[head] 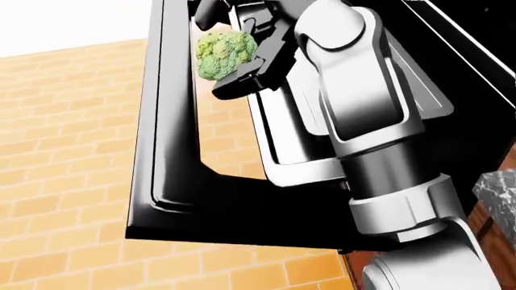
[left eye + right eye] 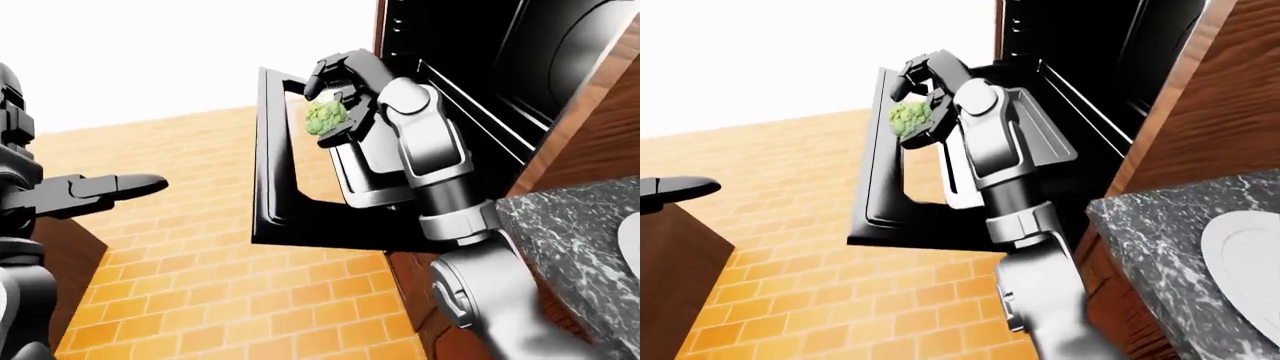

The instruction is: Pick the broccoli from the oven and place it on the plate on the counter.

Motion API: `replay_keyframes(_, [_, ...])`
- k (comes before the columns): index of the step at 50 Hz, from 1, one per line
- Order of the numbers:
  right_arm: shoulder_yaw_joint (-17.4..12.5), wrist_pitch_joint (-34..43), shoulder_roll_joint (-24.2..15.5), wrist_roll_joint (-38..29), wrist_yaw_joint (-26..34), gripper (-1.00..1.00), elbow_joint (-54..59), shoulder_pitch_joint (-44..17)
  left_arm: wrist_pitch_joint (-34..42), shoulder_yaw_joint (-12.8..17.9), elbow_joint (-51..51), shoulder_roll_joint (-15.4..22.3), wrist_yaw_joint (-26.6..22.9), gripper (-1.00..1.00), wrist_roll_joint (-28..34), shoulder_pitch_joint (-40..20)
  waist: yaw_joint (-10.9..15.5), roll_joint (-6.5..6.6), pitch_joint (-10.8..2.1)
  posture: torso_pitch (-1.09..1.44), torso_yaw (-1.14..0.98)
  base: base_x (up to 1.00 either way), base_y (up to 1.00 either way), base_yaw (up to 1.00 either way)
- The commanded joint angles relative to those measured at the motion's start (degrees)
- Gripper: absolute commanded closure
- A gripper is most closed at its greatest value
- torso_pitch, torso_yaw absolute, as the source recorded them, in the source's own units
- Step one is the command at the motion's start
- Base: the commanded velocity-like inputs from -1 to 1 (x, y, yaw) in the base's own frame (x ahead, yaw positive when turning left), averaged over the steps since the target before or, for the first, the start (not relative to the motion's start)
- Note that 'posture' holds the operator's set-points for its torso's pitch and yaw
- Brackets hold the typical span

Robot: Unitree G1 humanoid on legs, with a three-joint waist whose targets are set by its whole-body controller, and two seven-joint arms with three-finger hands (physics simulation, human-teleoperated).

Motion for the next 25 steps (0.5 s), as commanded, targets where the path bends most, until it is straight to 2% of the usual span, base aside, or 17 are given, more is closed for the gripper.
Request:
replay_keyframes(1, [0.0, -1.8, 0.0, 0.2, -0.7, 1.00, -2.0, -2.2, -1.3, 0.2, -0.1, 0.8, 0.3, -1.00, 0.4, -0.9, -0.1, 0.12, -1.08, 0.00, 0.00, 0.00, 0.00, 0.00])
replay_keyframes(2, [-0.2, -2.2, 0.1, 0.6, -0.7, 1.00, -1.9, -2.2, -1.1, 0.2, -0.2, 0.8, 0.2, -1.00, 0.3, -1.0, -0.4, 1.11, -0.89, 0.00, 0.00, 0.00, 0.00, 0.00])
replay_keyframes(4, [-0.3, -1.9, 0.1, 0.8, -0.7, 1.00, -2.0, -2.2, -1.1, 0.1, 0.0, 0.9, 0.3, -1.00, 0.4, -1.1, -1.1, 4.45, -1.48, 0.00, 0.00, 0.00, 0.00, 0.00])
replay_keyframes(5, [-0.1, -2.1, 0.0, 0.6, -0.9, 1.00, -2.1, -2.3, -1.2, 0.1, 0.0, 0.9, 0.2, -1.00, 0.4, -1.1, -0.7, 3.21, -0.49, 0.00, 0.00, 0.00, 0.00, 0.00])
replay_keyframes(6, [-0.2, -2.0, 0.1, 0.8, -0.8, 1.00, -2.4, -2.2, -1.3, 0.0, 0.0, 0.9, 0.2, -1.00, 0.5, -1.0, -0.7, 3.17, -0.25, 0.00, 0.00, 0.00, 0.00, 0.00])
replay_keyframes(8, [-0.7, -2.3, 0.3, 1.4, -1.4, 1.00, -2.6, -2.2, -1.5, 0.0, 0.1, 0.7, 0.2, -1.00, 0.6, -0.9, -0.6, 2.78, -0.66, 0.00, 0.00, 0.00, 0.00, 0.00])
replay_keyframes(9, [0.2, -3.5, -0.2, 1.2, -0.2, 1.00, -3.2, -1.5, -1.6, -0.1, 0.2, 0.6, 0.2, -1.00, 0.7, -0.9, -0.4, 2.42, -0.75, 0.00, 0.00, 0.00, 0.00, 0.00])
replay_keyframes(11, [-1.6, -2.9, 0.6, 2.8, -2.1, 1.00, -4.1, -1.5, -1.7, -0.2, 0.2, 0.5, 0.0, -1.00, 0.9, -0.7, -0.1, 1.41, -0.65, 0.00, 0.00, 0.00, 0.00, 0.00])
replay_keyframes(12, [-0.9, -2.5, 0.2, 2.7, -2.1, 1.00, -4.2, -1.5, -1.7, -0.1, 0.2, 0.5, 0.0, -1.00, 0.9, -0.8, 0.0, 1.05, -0.57, 0.00, 0.00, 0.00, 0.00, 0.00])
replay_keyframes(22, [-1.5, -4.3, -0.3, 5.9, -4.9, 1.00, -6.9, -2.3, -2.2, 0.2, 0.0, 0.0, -0.4, -1.00, 1.2, 0.0, 0.7, 1.51, -0.79, 0.00, 0.00, 0.00, 0.00, 0.00])
replay_keyframes(23, [-1.2, -4.4, -0.5, 5.9, -5.2, 1.00, -7.1, -2.2, -2.2, 0.2, -0.1, -0.1, -0.4, -1.00, 1.1, 0.0, -0.8, 1.22, -1.55, 0.00, 0.00, -0.05, 0.00, -0.93])
replay_keyframes(25, [-1.1, -4.8, -0.6, 6.3, -5.8, 1.00, -7.5, -2.3, -2.7, 0.0, 0.5, -0.1, -0.5, -1.00, 1.4, 0.1, -1.2, -0.47, -0.77, 0.00, 0.00, -0.13, 0.00, -1.00])
